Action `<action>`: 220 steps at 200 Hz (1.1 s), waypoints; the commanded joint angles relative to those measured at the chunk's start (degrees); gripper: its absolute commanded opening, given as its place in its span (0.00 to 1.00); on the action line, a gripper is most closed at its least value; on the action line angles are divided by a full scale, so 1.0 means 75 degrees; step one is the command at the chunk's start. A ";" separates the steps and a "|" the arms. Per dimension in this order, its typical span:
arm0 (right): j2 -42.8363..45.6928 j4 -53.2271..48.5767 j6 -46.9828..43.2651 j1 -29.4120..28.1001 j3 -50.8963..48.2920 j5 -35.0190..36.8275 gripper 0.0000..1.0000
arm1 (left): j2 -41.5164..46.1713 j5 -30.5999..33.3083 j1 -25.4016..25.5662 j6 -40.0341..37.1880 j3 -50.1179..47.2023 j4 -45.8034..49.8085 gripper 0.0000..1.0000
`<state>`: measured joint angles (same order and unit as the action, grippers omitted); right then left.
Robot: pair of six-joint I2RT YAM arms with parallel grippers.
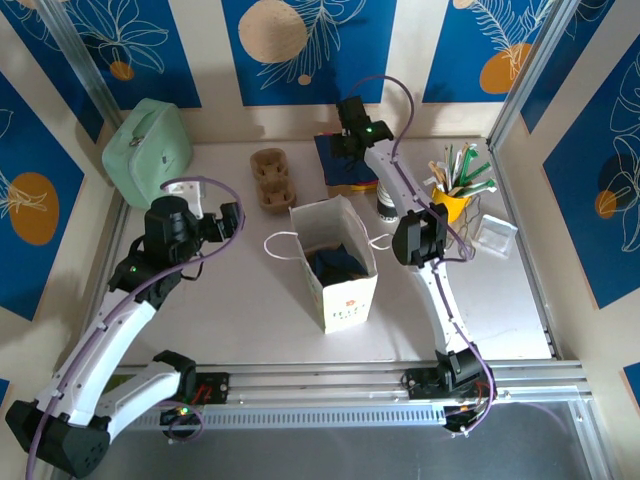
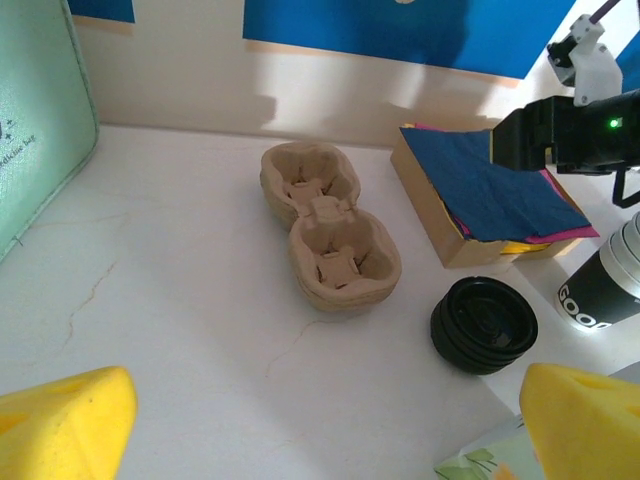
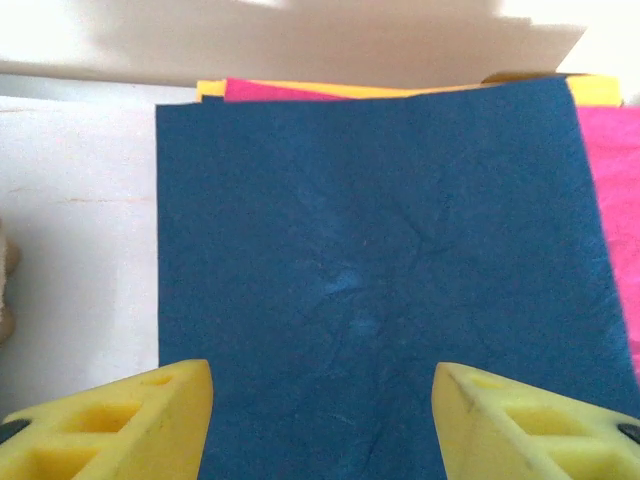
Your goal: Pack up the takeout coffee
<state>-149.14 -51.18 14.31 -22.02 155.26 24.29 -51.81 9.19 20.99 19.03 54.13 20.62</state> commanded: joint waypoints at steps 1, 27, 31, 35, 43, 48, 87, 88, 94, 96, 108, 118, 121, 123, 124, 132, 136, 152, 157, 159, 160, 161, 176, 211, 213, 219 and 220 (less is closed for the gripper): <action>-0.0164 0.0217 0.0075 0.0052 0.0040 0.0203 0.61 | 0.0027 -0.0077 -0.0092 -0.0088 0.0248 0.0039 0.98; -0.0331 0.0297 0.0014 0.0117 -0.0057 0.0262 0.61 | 0.0035 -0.0117 -0.0089 -0.0066 0.0328 0.0057 0.98; -0.0357 0.0272 0.0020 0.0132 -0.0064 0.0256 0.61 | 0.0040 -0.0113 -0.0095 -0.0064 0.0338 0.0055 0.98; -0.0380 0.0264 0.0019 0.0144 -0.0053 0.0265 0.62 | 0.0041 -0.0112 -0.0092 -0.0065 0.0341 0.0051 0.98; -0.0411 0.0237 0.0029 0.0169 -0.0064 0.0280 0.62 | 0.0044 -0.0092 -0.0092 -0.0074 0.0351 0.0053 0.98; -0.0433 0.0225 0.0032 0.0181 -0.0073 0.0277 0.63 | 0.0042 -0.0089 -0.0090 -0.0076 0.0363 0.0053 0.98; -0.0609 0.0084 -0.0015 0.0247 -0.0099 0.0240 0.66 | 0.0030 -0.0089 -0.0092 -0.0065 0.0352 0.0066 0.98; -0.0610 0.0079 -0.0012 0.0250 -0.0094 0.0241 0.66 | 0.0036 -0.0089 -0.0092 -0.0065 0.0347 0.0064 0.98; -0.0629 0.0065 -0.0009 0.0252 -0.0108 0.0231 0.66 | 0.0032 -0.0089 -0.0098 -0.0070 0.0342 0.0069 0.98; -0.0644 0.0061 -0.0006 0.0253 -0.0117 0.0231 0.67 | 0.0039 -0.0089 -0.0097 -0.0057 0.0336 0.0073 0.98; -0.0657 0.0033 0.0000 0.0264 -0.0156 0.0221 0.67 | 0.0032 -0.0105 -0.0092 -0.0041 0.0330 0.0063 0.98; -0.0680 0.0034 -0.0013 0.0263 -0.0210 0.0181 0.69 | 0.0043 -0.0112 -0.0089 -0.0022 0.0319 0.0067 0.98; -0.0681 0.0038 -0.0020 0.0267 -0.0209 0.0172 0.69 | 0.0041 -0.0112 -0.0092 -0.0018 0.0318 0.0074 0.98; -0.0696 0.0030 -0.0015 0.0271 -0.0212 0.0171 0.69 | 0.0041 -0.0112 -0.0092 -0.0017 0.0318 0.0074 0.98; -0.0700 0.0028 -0.0012 0.0273 -0.0215 0.0165 0.69 | 0.0041 -0.0112 -0.0092 -0.0023 0.0318 0.0069 0.98; -0.0726 -0.0002 0.0004 0.0285 -0.0215 0.0164 0.71 | 0.0051 -0.0112 -0.0092 -0.0012 0.0318 0.0073 0.98; -0.0735 -0.0020 0.0011 0.0286 -0.0217 0.0174 0.72 | 0.0042 -0.0109 -0.0092 -0.0007 0.0318 0.0072 0.98; -0.0786 -0.0077 0.0034 0.0294 -0.0223 0.0185 0.73 | 0.0041 -0.0112 -0.0091 0.0003 0.0311 0.0072 0.98; -0.0796 -0.0093 0.0028 0.0299 -0.0238 0.0189 0.73 | 0.0042 -0.0112 -0.0086 0.0006 0.0318 0.0078 0.98; -0.0804 -0.0094 0.0030 0.0299 -0.0234 0.0187 0.73 | 0.0041 -0.0112 -0.0091 0.0006 0.0318 0.0084 0.98; -0.0807 -0.0098 0.0034 0.0299 -0.0237 0.0191 0.73 | 0.0041 -0.0112 -0.0091 0.0006 0.0318 0.0085 0.98; -0.0814 -0.0106 0.0036 0.0299 -0.0239 0.0187 0.73 | 0.0035 -0.0112 -0.0092 0.0006 0.0318 0.0086 0.98; -0.0833 -0.0153 0.0009 0.0293 -0.0283 0.0256 0.73 | 0.0043 -0.0112 -0.0089 0.0006 0.0330 0.0089 0.98; -0.0868 -0.0234 0.0005 0.0321 -0.0473 0.0335 0.71 | 0.0076 -0.0101 -0.0092 0.0041 0.0307 0.0110 0.98; -0.0871 -0.0244 0.0012 0.0322 -0.0466 0.0326 0.71 | 0.0076 -0.0101 -0.0092 0.0041 0.0295 0.0110 0.98; -0.0869 -0.0262 0.0053 0.0337 -0.0482 0.0284 0.70 | 0.0088 -0.0100 -0.0092 0.0053 0.0284 0.0095 0.98; -0.0869 -0.0264 0.0057 0.0341 -0.0484 0.0280 0.70 | 0.0088 -0.0100 -0.0092 0.0059 0.0283 0.0097 0.98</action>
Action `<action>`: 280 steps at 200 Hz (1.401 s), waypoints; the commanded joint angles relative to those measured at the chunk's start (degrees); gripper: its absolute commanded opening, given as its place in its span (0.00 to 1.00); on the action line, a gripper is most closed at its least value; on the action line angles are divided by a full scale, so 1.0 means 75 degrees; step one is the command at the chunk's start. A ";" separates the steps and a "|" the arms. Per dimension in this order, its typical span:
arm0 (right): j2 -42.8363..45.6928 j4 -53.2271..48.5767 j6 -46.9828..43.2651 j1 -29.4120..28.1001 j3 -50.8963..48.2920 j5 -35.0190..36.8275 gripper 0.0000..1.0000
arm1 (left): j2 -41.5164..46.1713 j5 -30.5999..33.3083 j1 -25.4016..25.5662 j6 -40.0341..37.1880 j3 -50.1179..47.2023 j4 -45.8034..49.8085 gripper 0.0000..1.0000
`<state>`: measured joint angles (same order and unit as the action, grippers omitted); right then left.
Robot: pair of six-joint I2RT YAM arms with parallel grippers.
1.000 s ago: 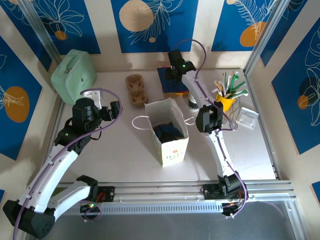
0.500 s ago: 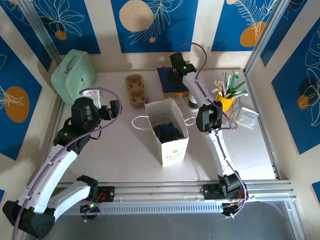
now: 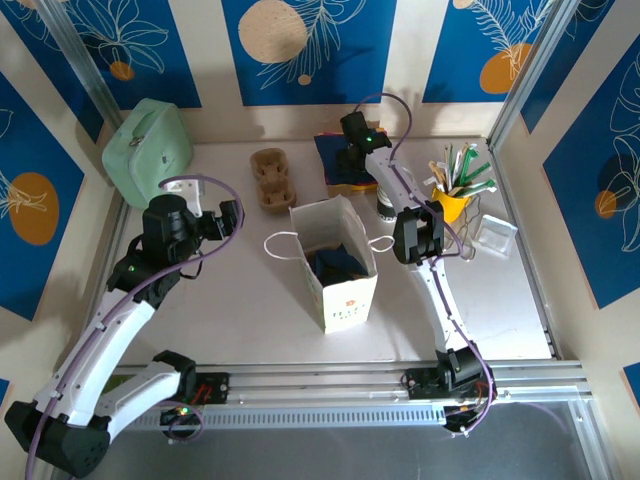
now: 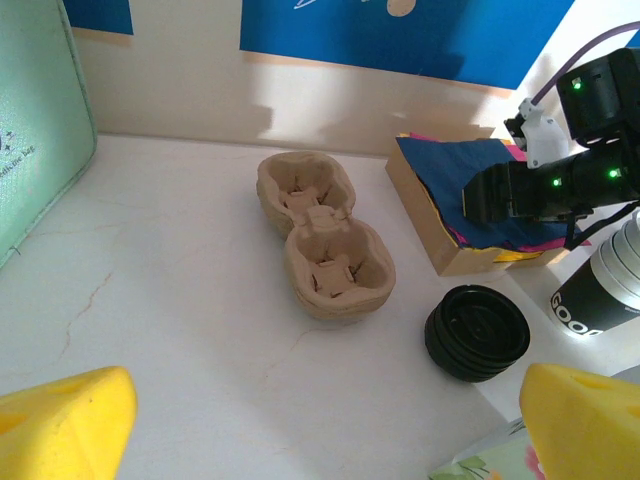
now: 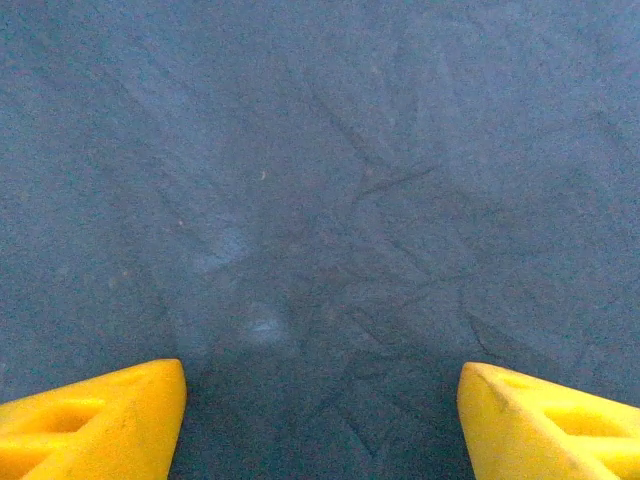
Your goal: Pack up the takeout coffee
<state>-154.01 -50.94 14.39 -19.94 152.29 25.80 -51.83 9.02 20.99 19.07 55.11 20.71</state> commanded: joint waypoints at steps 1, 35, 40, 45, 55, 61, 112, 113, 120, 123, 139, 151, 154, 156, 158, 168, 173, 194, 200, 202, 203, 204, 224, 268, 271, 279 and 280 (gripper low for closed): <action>-0.0219 -0.0303 0.0053 0.0073 -0.0083 0.0071 0.70 | 0.0091 -0.0077 -0.0092 0.0056 0.0152 0.0080 0.98; -0.0219 -0.0380 0.0108 0.0081 -0.0087 -0.0114 0.61 | 0.0081 -0.0101 -0.0092 0.0079 0.0165 0.0074 0.98; -0.0223 -0.0392 0.0108 0.0081 -0.0084 -0.0133 0.60 | 0.0079 -0.0101 -0.0092 0.0082 0.0174 0.0081 0.98; -0.0222 -0.0398 0.0118 0.0081 -0.0079 -0.0175 0.59 | 0.0089 -0.0092 -0.0092 0.0079 0.0185 0.0080 0.98; -0.0208 -0.0407 0.0129 0.0069 -0.0100 -0.0237 0.54 | 0.0091 -0.0078 -0.0092 0.0071 0.0193 0.0087 0.98; -0.0193 -0.0407 0.0121 0.0069 -0.0091 -0.0284 0.51 | 0.0098 -0.0066 -0.0092 0.0061 0.0198 0.0092 0.98; 0.0093 -0.0409 0.0146 0.0066 -0.0030 -0.0554 0.30 | 0.0116 -0.0088 -0.0092 0.0065 0.0196 0.0119 0.98; 0.0107 -0.0400 0.0145 0.0062 -0.0031 -0.0568 0.29 | 0.0121 -0.0089 -0.0098 0.0068 0.0197 0.0120 0.98; 0.0169 -0.0374 0.0119 0.0059 -0.0022 -0.0603 0.25 | 0.0101 -0.0101 -0.0092 0.0082 0.0209 0.0122 0.98; 0.0198 -0.0363 0.0110 0.0058 -0.0027 -0.0606 0.24 | 0.0102 -0.0111 -0.0092 0.0079 0.0210 0.0125 0.98; 0.0286 -0.0353 0.0095 0.0046 0.0072 -0.0651 0.21 | 0.0115 -0.0106 -0.0092 0.0082 0.0222 0.0122 0.98; 0.0341 -0.0432 0.0099 0.0046 0.0235 -0.0683 0.20 | 0.0132 -0.0101 -0.0092 0.0077 0.0227 0.0123 0.98; 0.0360 -0.0453 0.0106 0.0040 0.0273 -0.0686 0.20 | 0.0133 -0.0095 -0.0086 0.0074 0.0236 0.0122 0.98; 0.0368 -0.0463 0.0099 0.0036 0.0296 -0.0689 0.20 | 0.0136 -0.0099 -0.0091 0.0080 0.0234 0.0122 0.98; 0.0382 -0.0471 0.0106 0.0038 0.0329 -0.0693 0.20 | 0.0132 -0.0100 -0.0092 0.0082 0.0234 0.0127 0.98; 0.0470 -0.0488 0.0108 0.0053 0.0383 -0.0707 0.19 | 0.0126 -0.0101 -0.0091 0.0070 0.0245 0.0131 0.98; 0.0525 -0.0486 0.0117 0.0037 0.0383 -0.0713 0.18 | 0.0126 -0.0101 -0.0100 0.0071 0.0256 0.0135 0.98; 0.0763 -0.0503 0.0091 0.0044 0.0408 -0.0722 0.10 | 0.0126 -0.0112 -0.0098 0.0056 0.0269 0.0145 0.98; 0.0833 -0.0509 0.0096 0.0044 0.0424 -0.0724 0.10 | 0.0126 -0.0112 -0.0089 0.0059 0.0269 0.0149 0.98; 0.0859 -0.0509 0.0099 0.0045 0.0419 -0.0722 0.10 | 0.0129 -0.0112 -0.0091 0.0059 0.0269 0.0152 0.98; 0.0865 -0.0515 0.0104 0.0046 0.0422 -0.0722 0.10 | 0.0127 -0.0112 -0.0092 0.0059 0.0269 0.0154 0.98; 0.0880 -0.0512 0.0106 0.0046 0.0418 -0.0728 0.10 | 0.0133 -0.0118 -0.0092 0.0059 0.0269 0.0156 0.98; 0.1087 -0.0539 0.0094 0.0051 0.0432 -0.0774 0.10 | 0.0127 -0.0124 -0.0090 0.0070 0.0269 0.0140 0.98; 0.1551 -0.0620 0.0199 0.0110 0.0503 -0.0997 0.08 | 0.0125 -0.0150 -0.0091 0.0098 0.0310 0.0146 0.98; 0.1580 -0.0626 0.0208 0.0110 0.0507 -0.1018 0.08 | 0.0127 -0.0158 -0.0095 0.0089 0.0315 0.0145 0.98; 0.1668 -0.0666 0.0222 0.0113 0.0550 -0.1074 0.07 | 0.0135 -0.0157 -0.0093 0.0085 0.0326 0.0166 0.98; 0.1680 -0.0669 0.0224 0.0109 0.0552 -0.1073 0.07 | 0.0130 -0.0158 -0.0087 0.0084 0.0321 0.0173 0.98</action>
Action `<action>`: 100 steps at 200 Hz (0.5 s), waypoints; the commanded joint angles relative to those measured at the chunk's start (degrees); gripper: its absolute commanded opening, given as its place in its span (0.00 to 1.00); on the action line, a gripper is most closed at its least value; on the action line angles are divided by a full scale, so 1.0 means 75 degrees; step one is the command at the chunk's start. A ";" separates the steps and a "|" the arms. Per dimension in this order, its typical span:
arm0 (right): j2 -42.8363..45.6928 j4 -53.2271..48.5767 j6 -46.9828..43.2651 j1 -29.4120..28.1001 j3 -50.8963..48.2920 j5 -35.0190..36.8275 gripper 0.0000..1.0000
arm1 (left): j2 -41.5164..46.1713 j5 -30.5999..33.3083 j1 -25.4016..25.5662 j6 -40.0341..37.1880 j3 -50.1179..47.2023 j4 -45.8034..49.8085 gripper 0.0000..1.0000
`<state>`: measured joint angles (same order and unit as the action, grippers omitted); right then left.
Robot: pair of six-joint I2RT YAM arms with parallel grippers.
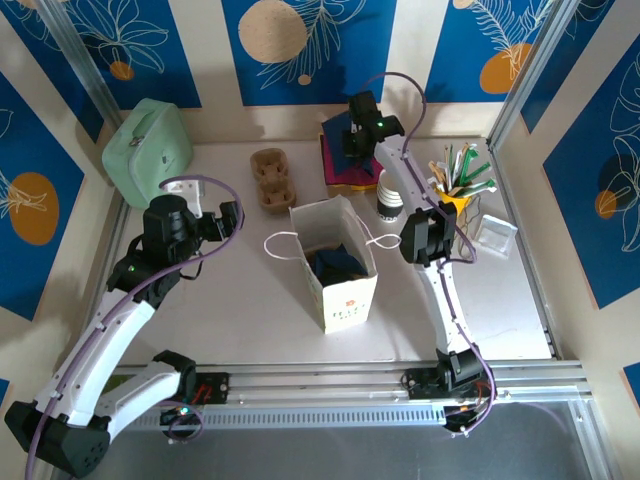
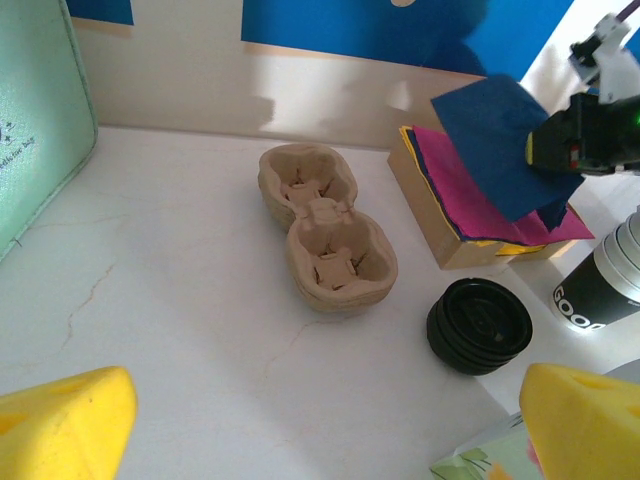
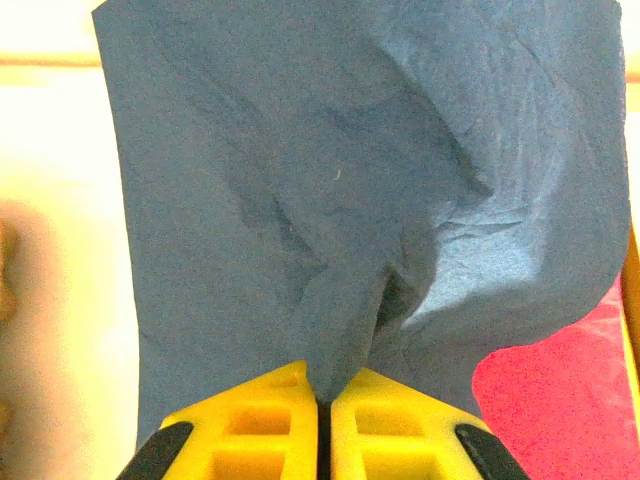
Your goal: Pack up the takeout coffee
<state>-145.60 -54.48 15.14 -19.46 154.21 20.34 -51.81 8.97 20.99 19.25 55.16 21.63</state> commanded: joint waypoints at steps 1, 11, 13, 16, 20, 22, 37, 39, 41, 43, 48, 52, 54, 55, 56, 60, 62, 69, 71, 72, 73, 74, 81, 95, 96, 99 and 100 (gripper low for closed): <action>0.0570 -0.0199 0.0126 0.0043 0.0303 -0.0351 0.07 | 0.0125 -0.0153 -0.0090 0.0060 0.0318 0.0054 0.98; 0.0685 -0.0227 0.0158 0.0046 0.0341 -0.0420 0.05 | 0.0134 -0.0142 -0.0094 0.0059 0.0341 0.0064 0.98; 0.0710 -0.0234 0.0166 0.0048 0.0344 -0.0445 0.05 | 0.0141 -0.0142 -0.0093 0.0059 0.0344 0.0068 0.98; 0.0745 -0.0243 0.0171 0.0052 0.0345 -0.0474 0.04 | 0.0137 -0.0131 -0.0092 0.0052 0.0345 0.0069 0.98; 0.0797 -0.0237 0.0167 0.0046 0.0345 -0.0522 0.03 | 0.0142 -0.0127 -0.0092 0.0061 0.0344 0.0086 0.98; 0.0843 -0.0241 0.0173 0.0043 0.0353 -0.0556 0.01 | 0.0145 -0.0129 -0.0092 0.0060 0.0345 0.0082 0.98; 0.1044 -0.0280 0.0205 0.0040 0.0389 -0.0717 0.00 | 0.0177 -0.0131 -0.0092 0.0090 0.0335 0.0099 0.98; 0.1081 -0.0294 0.0213 0.0040 0.0400 -0.0748 0.00 | 0.0183 -0.0130 -0.0092 0.0084 0.0334 0.0100 0.98; 0.1108 -0.0309 0.0221 0.0043 0.0408 -0.0768 0.00 | 0.0188 -0.0136 -0.0089 0.0080 0.0328 0.0112 0.98; 0.1138 -0.0322 0.0220 0.0032 0.0419 -0.0790 0.00 | 0.0192 -0.0131 -0.0091 0.0082 0.0332 0.0107 0.98; 0.1224 -0.0351 0.0248 0.0049 0.0433 -0.0857 0.00 | 0.0214 -0.0130 -0.0092 0.0088 0.0315 0.0107 0.98; 0.1315 -0.0382 0.0272 0.0043 0.0444 -0.0934 0.00 | 0.0225 -0.0127 -0.0092 0.0085 0.0315 0.0114 0.98; 0.1335 -0.0391 0.0275 0.0042 0.0447 -0.0944 0.00 | 0.0228 -0.0129 -0.0089 0.0098 0.0311 0.0116 0.98; 0.1370 -0.0404 0.0278 0.0044 0.0458 -0.0975 0.00 | 0.0228 -0.0130 -0.0091 0.0102 0.0311 0.0116 0.98; 0.1392 -0.0414 0.0290 0.0048 0.0466 -0.0982 0.00 | 0.0234 -0.0130 -0.0091 0.0104 0.0310 0.0122 0.98; 0.1469 -0.0454 0.0307 0.0046 0.0473 -0.1046 0.00 | 0.0249 -0.0130 -0.0091 0.0106 0.0310 0.0122 0.98; 0.1503 -0.0466 0.0321 0.0045 0.0479 -0.1085 0.00 | 0.0257 -0.0130 -0.0092 0.0100 0.0310 0.0121 0.98; 0.1636 -0.0508 0.0357 0.0050 0.0486 -0.1199 0.00 | 0.0281 -0.0127 -0.0094 0.0115 0.0298 0.0135 0.98; 0.1683 -0.0524 0.0366 0.0052 0.0488 -0.1264 0.00 | 0.0286 -0.0126 -0.0092 0.0117 0.0298 0.0138 0.98; 0.1706 -0.0532 0.0369 0.0052 0.0487 -0.1297 0.00 | 0.0286 -0.0122 -0.0092 0.0117 0.0298 0.0139 0.98; 0.1753 -0.0545 0.0377 0.0046 0.0486 -0.1356 0.00 | 0.0287 -0.0120 -0.0092 0.0117 0.0298 0.0139 0.98; 0.1777 -0.0560 0.0381 0.0049 0.0486 -0.1383 0.00 | 0.0293 -0.0125 -0.0092 0.0118 0.0298 0.0134 0.98; 0.1941 -0.0627 0.0406 0.0052 0.0488 -0.1566 0.00 | 0.0312 -0.0130 -0.0092 0.0118 0.0307 0.0147 0.98; 0.2297 -0.0833 0.0571 0.0046 0.0488 -0.1902 0.00 | 0.0334 -0.0230 -0.0091 0.0094 0.0342 0.0145 0.99; 0.2324 -0.0851 0.0577 0.0049 0.0486 -0.1926 0.00 | 0.0328 -0.0250 -0.0091 0.0088 0.0349 0.0137 0.99; 0.2403 -0.0906 0.0599 0.0052 0.0488 -0.1997 0.00 | 0.0323 -0.0291 -0.0095 0.0083 0.0362 0.0136 0.99; 0.2430 -0.0923 0.0609 0.0052 0.0487 -0.2009 0.00 | 0.0317 -0.0304 -0.0094 0.0077 0.0371 0.0132 1.00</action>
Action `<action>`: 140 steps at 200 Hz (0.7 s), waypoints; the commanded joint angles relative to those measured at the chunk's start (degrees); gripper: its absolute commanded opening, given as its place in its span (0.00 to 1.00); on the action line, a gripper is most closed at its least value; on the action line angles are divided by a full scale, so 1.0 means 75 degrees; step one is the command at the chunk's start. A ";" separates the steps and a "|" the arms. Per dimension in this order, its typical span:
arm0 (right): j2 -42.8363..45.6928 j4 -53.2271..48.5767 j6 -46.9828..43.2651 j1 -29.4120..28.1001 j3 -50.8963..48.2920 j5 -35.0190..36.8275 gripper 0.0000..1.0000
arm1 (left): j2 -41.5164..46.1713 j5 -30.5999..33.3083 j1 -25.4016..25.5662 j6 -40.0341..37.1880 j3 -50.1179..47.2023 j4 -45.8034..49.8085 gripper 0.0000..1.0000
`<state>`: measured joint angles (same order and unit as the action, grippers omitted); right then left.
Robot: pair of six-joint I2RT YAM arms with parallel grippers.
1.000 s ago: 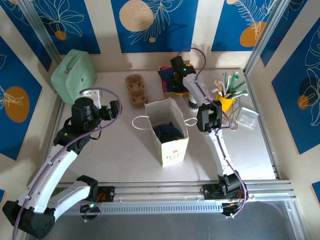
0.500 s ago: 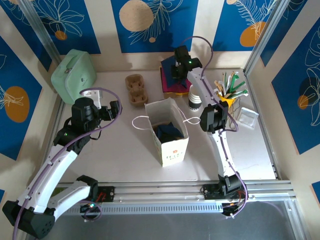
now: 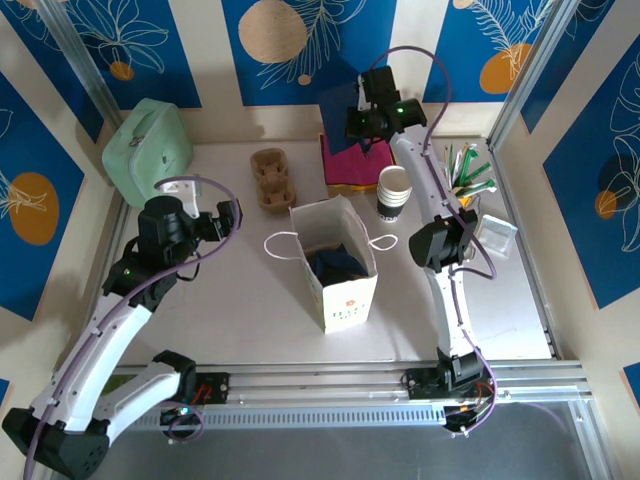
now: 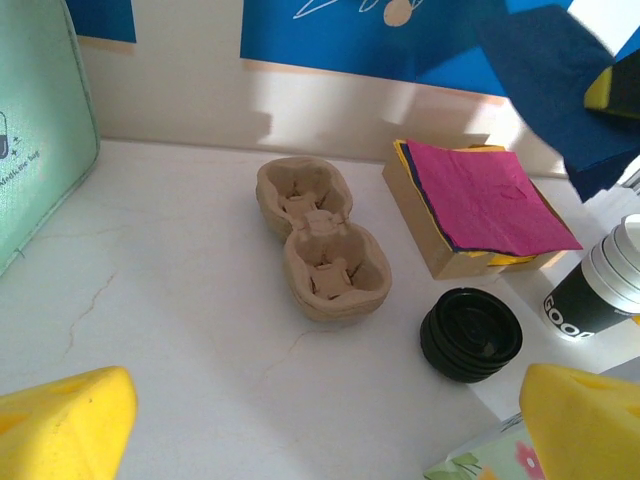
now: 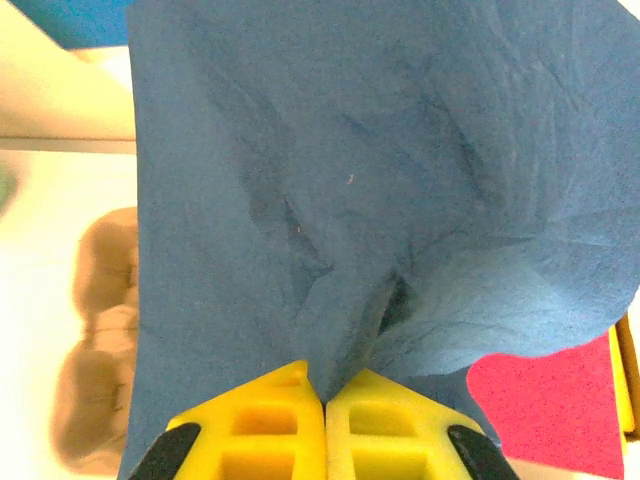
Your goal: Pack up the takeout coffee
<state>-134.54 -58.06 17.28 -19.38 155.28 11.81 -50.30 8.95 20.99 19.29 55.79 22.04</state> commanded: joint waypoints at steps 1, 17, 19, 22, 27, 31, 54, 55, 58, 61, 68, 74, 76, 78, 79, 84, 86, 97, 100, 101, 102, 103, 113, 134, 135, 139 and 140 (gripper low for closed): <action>0.0980 -0.0459 0.0334 0.0040 0.0343 -0.0907 0.00 | 0.0113 -0.0308 -0.0093 0.0062 0.0297 0.0081 1.00; 0.1436 -0.0736 0.0559 0.0058 0.0322 -0.1386 0.00 | 0.0033 -0.0619 -0.0092 -0.0054 0.0498 0.0108 1.00; 0.1503 -0.0779 0.0598 0.0068 0.0314 -0.1472 0.00 | 0.0023 -0.0666 -0.0092 -0.0062 0.0537 0.0108 1.00; 0.1592 -0.0810 0.0650 0.0072 0.0294 -0.1599 0.00 | 0.0005 -0.0757 -0.0094 -0.0075 0.0579 0.0108 1.00; 0.1745 -0.0856 0.0688 0.0087 0.0259 -0.1863 0.00 | -0.0044 -0.0904 -0.0093 -0.0110 0.0655 0.0113 1.00; 0.1864 -0.0870 0.0732 0.0098 0.0219 -0.2092 0.00 | -0.0070 -0.1005 -0.0094 -0.0111 0.0710 0.0126 1.00; 0.2452 -0.1126 0.0966 0.0112 0.0097 -0.3073 0.00 | -0.0212 -0.1739 -0.0095 -0.0034 0.0994 0.0163 1.00; 0.2479 -0.1145 0.0977 0.0111 0.0103 -0.3109 0.00 | -0.0215 -0.1771 -0.0094 -0.0026 0.1008 0.0159 1.00; 0.2547 -0.1202 0.1002 0.0107 0.0102 -0.3210 0.00 | -0.0221 -0.1868 -0.0092 0.0020 0.1034 0.0161 1.00; 0.2606 -0.1266 0.1029 0.0100 0.0094 -0.3300 0.00 | -0.0219 -0.1950 -0.0092 0.0061 0.1063 0.0154 1.00; 0.2774 -0.1400 0.1101 0.0086 0.0086 -0.3508 0.00 | -0.0252 -0.2313 -0.0092 0.0138 0.1096 0.0094 1.00; 0.2898 -0.1529 0.1171 0.0077 0.0096 -0.3639 0.00 | -0.0302 -0.2681 -0.0092 0.0205 0.1161 0.0057 1.00; 0.2918 -0.1552 0.1192 0.0071 0.0084 -0.3656 0.00 | -0.0321 -0.2787 -0.0092 0.0229 0.1186 0.0060 1.00; 0.2986 -0.1611 0.1224 0.0065 0.0069 -0.3719 0.00 | -0.0347 -0.2898 -0.0086 0.0249 0.1207 0.0078 1.00; 0.3009 -0.1628 0.1230 0.0059 0.0065 -0.3737 0.00 | -0.0353 -0.2954 -0.0083 0.0268 0.1226 0.0081 0.99; 0.3129 -0.1710 0.1311 0.0033 0.0027 -0.3828 0.00 | -0.0415 -0.3189 -0.0092 0.0344 0.1330 0.0155 0.99; 0.3186 -0.1737 0.1339 0.0021 0.0018 -0.3887 0.00 | -0.0438 -0.3271 -0.0092 0.0375 0.1360 0.0184 0.99; 0.3486 -0.1845 0.1445 -0.0043 -0.0156 -0.4092 0.00 | -0.0549 -0.3555 -0.0091 0.0494 0.1574 0.0431 0.98; 0.3570 -0.1874 0.1468 -0.0077 -0.0215 -0.4127 0.00 | -0.0575 -0.3620 -0.0083 0.0507 0.1623 0.0484 0.98; 0.3600 -0.1882 0.1481 -0.0083 -0.0235 -0.4140 0.00 | -0.0584 -0.3637 -0.0088 0.0514 0.1645 0.0507 0.98; 0.3627 -0.1895 0.1487 -0.0083 -0.0251 -0.4147 0.00 | -0.0589 -0.3657 -0.0090 0.0512 0.1662 0.0530 0.98; 0.3658 -0.1905 0.1496 -0.0091 -0.0271 -0.4156 0.00 | -0.0585 -0.3673 -0.0091 0.0511 0.1676 0.0553 0.98; 0.3935 -0.1979 0.1587 -0.0222 -0.0440 -0.4154 0.00 | -0.0622 -0.3849 -0.0092 0.0539 0.1782 0.0688 0.97; 0.4445 -0.2140 0.1629 -0.0537 -0.0716 -0.4091 0.00 | -0.0664 -0.4112 -0.0091 0.0592 0.1942 0.0918 0.97; 0.4465 -0.2150 0.1631 -0.0553 -0.0720 -0.4081 0.00 | -0.0670 -0.4123 -0.0091 0.0598 0.1951 0.0923 0.97; 0.4552 -0.2205 0.1644 -0.0621 -0.0760 -0.4035 0.00 | -0.0680 -0.4163 -0.0090 0.0600 0.1985 0.0973 0.97; 0.4572 -0.2212 0.1651 -0.0630 -0.0765 -0.4029 0.00 | -0.0684 -0.4172 -0.0085 0.0608 0.1990 0.0985 0.97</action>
<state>-104.09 -70.63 27.79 -21.74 151.35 -16.12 -55.31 -16.53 20.97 22.41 67.96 26.28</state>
